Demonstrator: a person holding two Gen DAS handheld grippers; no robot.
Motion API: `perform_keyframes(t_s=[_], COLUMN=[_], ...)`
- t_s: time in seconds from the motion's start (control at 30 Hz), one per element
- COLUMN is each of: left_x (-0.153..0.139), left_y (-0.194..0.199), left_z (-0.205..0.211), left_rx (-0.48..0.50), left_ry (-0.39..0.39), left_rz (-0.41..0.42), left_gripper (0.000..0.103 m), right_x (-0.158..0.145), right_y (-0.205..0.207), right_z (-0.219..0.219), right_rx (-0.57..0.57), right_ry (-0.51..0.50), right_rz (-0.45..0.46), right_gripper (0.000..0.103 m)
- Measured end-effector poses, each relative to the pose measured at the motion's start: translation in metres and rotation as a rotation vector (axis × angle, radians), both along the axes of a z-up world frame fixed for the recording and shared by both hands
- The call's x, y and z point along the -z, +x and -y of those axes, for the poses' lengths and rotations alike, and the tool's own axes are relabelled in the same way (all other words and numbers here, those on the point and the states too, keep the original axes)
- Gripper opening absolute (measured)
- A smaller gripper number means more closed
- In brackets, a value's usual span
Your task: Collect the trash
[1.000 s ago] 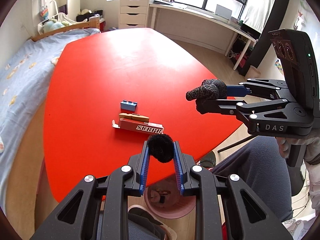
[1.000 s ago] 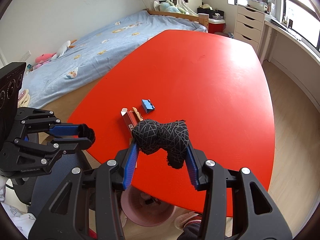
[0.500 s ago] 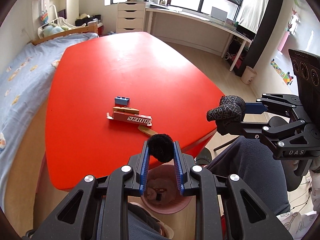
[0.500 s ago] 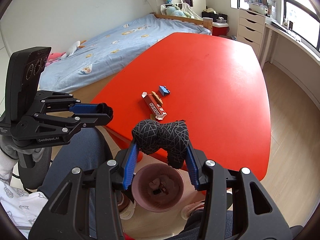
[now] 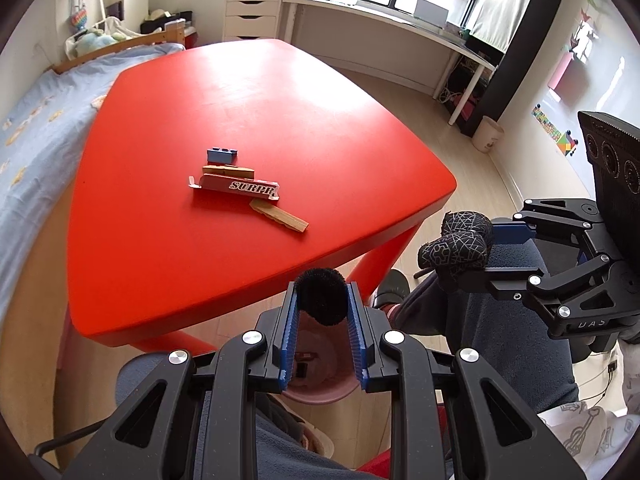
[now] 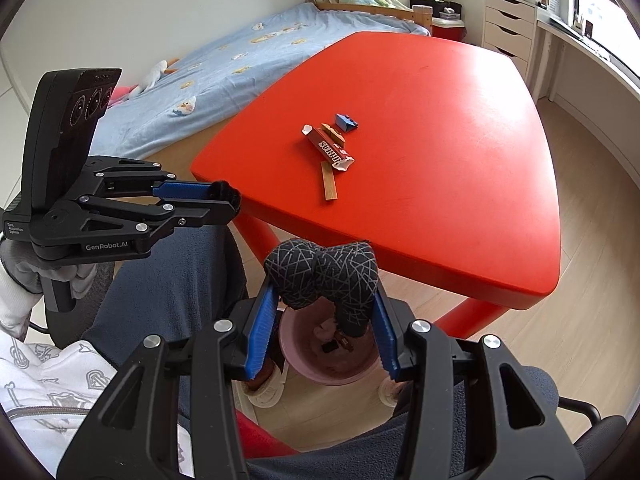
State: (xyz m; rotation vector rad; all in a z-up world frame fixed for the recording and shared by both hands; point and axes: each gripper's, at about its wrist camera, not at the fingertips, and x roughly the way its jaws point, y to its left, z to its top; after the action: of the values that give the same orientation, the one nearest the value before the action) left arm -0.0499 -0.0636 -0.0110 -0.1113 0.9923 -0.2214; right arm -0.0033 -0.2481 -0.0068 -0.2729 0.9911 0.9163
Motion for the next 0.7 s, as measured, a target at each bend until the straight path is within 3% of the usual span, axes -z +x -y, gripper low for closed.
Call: perform_keyframes(t_s=[0.4, 0.47, 0.5, 0.53, 0.57, 0.6, 0.63, 0.7], left_x=[0.005, 0.007, 0.008, 0.009, 0.009, 0.009, 0.008, 0.009], left_y=[0.000, 0.001, 0.001, 0.001, 0.001, 0.001, 0.000, 0.001], left_z=[0.003, 0.003, 0.003, 0.003, 0.002, 0.000, -0.002, -0.005], left_rx=[0.016, 0.025, 0.029, 0.027, 0.017, -0.001, -0.016, -0.033], left_ry=[-0.017, -0.022, -0.024, -0.018, -0.008, 0.000, 0.003, 0.012], left_rz=[-0.013, -0.020, -0.022, -0.023, -0.015, -0.004, 0.005, 0.005], left_gripper=[0.023, 0.025, 0.031, 0.048, 0.060, 0.079, 0.090, 0.092], right_x=[0.005, 0.007, 0.008, 0.008, 0.008, 0.008, 0.009, 0.012], right_y=[-0.003, -0.003, -0.003, -0.002, -0.002, -0.002, -0.001, 0.001], right_z=[-0.003, -0.004, -0.003, -0.003, -0.002, -0.001, -0.001, -0.001], right_rx=[-0.019, -0.026, -0.025, -0.022, -0.017, -0.010, -0.002, 0.008], right_ry=[0.005, 0.008, 0.008, 0.012, 0.016, 0.014, 0.007, -0.011], right_rz=[-0.028, -0.037, -0.040, -0.041, -0.040, -0.036, -0.030, -0.028], right_gripper=[0.045, 0.049, 0.051, 0.066, 0.081, 0.087, 0.096, 0.098])
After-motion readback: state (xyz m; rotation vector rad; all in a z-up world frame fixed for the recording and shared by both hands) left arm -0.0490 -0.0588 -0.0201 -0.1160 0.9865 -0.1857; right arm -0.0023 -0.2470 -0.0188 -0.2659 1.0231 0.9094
